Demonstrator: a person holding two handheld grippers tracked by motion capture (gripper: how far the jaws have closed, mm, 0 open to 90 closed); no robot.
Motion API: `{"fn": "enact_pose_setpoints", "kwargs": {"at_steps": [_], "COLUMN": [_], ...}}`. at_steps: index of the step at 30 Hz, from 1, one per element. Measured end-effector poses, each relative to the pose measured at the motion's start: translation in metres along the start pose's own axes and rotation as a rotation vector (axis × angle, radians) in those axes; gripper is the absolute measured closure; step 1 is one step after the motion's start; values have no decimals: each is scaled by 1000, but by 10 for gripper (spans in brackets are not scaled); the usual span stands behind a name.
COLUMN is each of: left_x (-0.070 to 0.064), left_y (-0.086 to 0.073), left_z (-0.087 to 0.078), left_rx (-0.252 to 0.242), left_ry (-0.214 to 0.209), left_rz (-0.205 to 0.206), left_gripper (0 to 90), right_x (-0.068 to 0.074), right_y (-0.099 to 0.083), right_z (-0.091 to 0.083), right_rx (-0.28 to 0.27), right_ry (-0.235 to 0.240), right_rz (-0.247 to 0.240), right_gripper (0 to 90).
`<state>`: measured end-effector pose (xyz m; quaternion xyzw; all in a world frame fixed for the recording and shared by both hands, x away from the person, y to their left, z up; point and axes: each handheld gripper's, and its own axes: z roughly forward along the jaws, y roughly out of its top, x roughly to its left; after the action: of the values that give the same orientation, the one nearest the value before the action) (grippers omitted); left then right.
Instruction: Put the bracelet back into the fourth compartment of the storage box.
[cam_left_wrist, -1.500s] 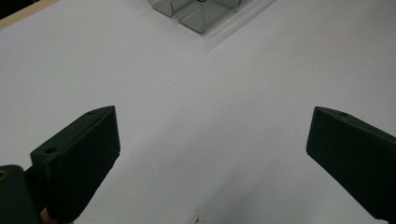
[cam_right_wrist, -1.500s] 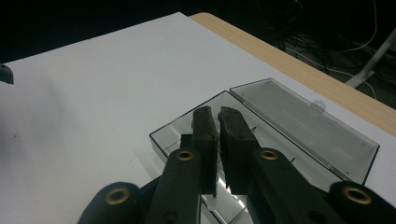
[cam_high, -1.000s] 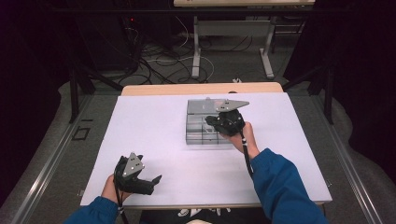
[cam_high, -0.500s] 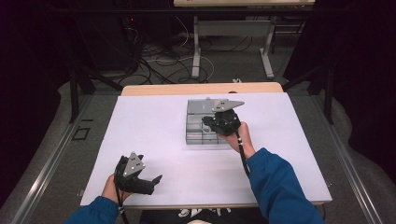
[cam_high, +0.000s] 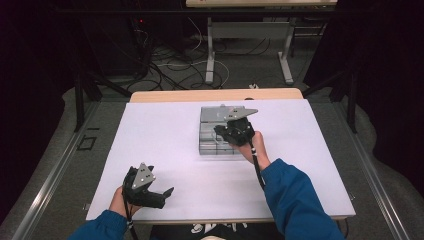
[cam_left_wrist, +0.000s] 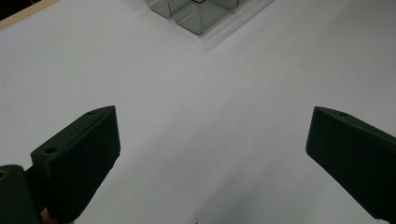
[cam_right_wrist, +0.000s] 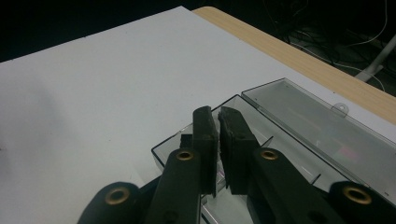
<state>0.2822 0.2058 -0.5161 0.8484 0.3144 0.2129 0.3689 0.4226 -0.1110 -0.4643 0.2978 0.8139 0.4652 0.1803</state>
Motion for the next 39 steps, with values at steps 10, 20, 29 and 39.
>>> {"fn": "enact_pose_setpoints", "kwargs": {"at_steps": [10, 20, 29, 39], "left_x": [-1, -2, -1, -2], "left_y": [1, 0, 0, 0], "left_z": [0, 1, 1, 2], "left_rx": [-1, 2, 5, -5], "left_ry": [-2, -4, -7, -1], "left_rz": [-3, -6, -5, -10], "left_gripper": [29, 29, 29, 29], "right_x": [3, 6, 9, 11], "right_y": [0, -1, -3, -5], "right_z": [8, 16, 24, 30], "right_rx": [6, 25, 42, 74], "right_ry": [8, 7, 15, 15], "right_rz": [3, -1, 1, -4], "right_gripper": [854, 853, 853, 853]}}
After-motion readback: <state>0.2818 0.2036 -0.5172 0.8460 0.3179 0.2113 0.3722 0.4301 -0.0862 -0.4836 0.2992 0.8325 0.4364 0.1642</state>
